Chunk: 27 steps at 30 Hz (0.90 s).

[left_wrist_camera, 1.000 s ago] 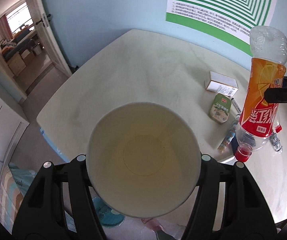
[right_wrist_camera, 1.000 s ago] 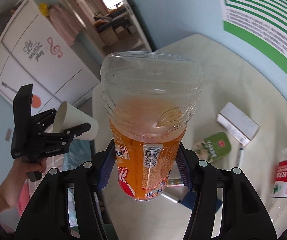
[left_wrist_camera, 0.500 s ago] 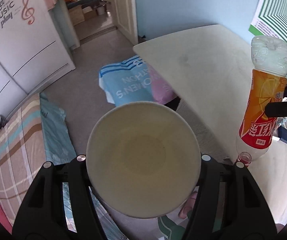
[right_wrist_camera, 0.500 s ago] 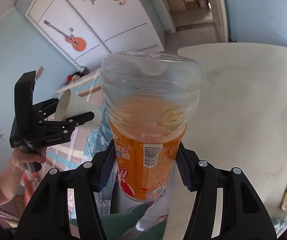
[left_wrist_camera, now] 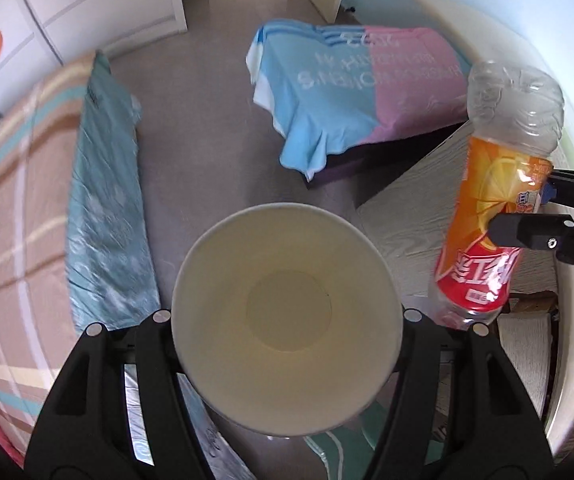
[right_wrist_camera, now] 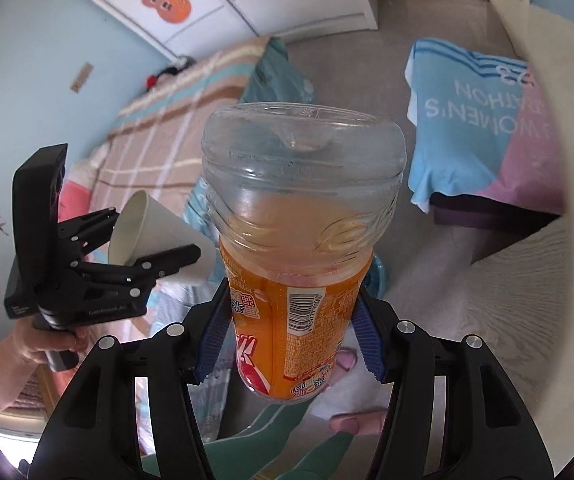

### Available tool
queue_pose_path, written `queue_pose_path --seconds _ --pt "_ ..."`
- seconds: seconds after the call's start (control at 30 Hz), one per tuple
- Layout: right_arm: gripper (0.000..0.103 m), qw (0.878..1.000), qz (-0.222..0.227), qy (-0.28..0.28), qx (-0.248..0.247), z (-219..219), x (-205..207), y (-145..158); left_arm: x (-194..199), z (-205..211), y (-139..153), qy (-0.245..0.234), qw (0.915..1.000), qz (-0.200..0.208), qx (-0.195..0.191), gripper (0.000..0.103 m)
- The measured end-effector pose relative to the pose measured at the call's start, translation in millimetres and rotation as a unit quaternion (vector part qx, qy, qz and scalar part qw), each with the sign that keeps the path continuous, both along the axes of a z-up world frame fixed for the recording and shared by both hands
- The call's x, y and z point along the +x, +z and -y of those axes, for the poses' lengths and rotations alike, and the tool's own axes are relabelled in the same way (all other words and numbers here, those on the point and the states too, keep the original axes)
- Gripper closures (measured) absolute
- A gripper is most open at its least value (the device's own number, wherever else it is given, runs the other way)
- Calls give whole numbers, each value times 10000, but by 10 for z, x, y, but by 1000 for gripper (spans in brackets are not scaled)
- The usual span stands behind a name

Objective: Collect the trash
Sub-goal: 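Lift the cup and orange bottle and carry them over the bin, then open both tools to drop the cup and orange bottle into the bin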

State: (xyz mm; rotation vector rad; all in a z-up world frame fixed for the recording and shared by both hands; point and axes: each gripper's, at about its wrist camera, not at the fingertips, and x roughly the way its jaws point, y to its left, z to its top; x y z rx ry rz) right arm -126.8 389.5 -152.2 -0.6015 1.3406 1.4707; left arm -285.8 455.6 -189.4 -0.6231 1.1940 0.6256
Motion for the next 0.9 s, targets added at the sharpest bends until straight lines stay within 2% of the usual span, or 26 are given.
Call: queue_pose_path --seconds 0.1,0.33,0.43,0.5,0.53,0.6,0.73,0.9 --pt "46 9998 107 56 -148 -118 -101 -430 -42 -99 -435 -15 9999 -80 -125 42" --pt "45 9982 331 49 -497 -397 -232 -1731 -52 -224 -1668 -132 9971 -460 -585 41" --pt "44 9972 320 34 -675 -481 -262 -2183 -30 -237 -1991 -209 9955 -613 -692 38" --pt "42 9965 219 -7 -804 -536 -255 -2389 -31 -223 -2107 -236 9950 -646 -722 35" --pt "34 9961 300 15 -834 -557 -279 -2456 -17 -199 -2162 -314 9944 -715 -709 30" --pt "30 9953 347 45 -907 -577 -295 -2554 -3 -149 -2253 -429 9929 -903 -651 25" --pt "30 9950 335 3 -942 -590 -262 -2584 -51 -87 -2293 -442 9913 -927 -823 25" --pt "30 9955 404 -74 -853 -558 -135 -2355 -128 -102 -2143 -358 9920 -825 -890 25"
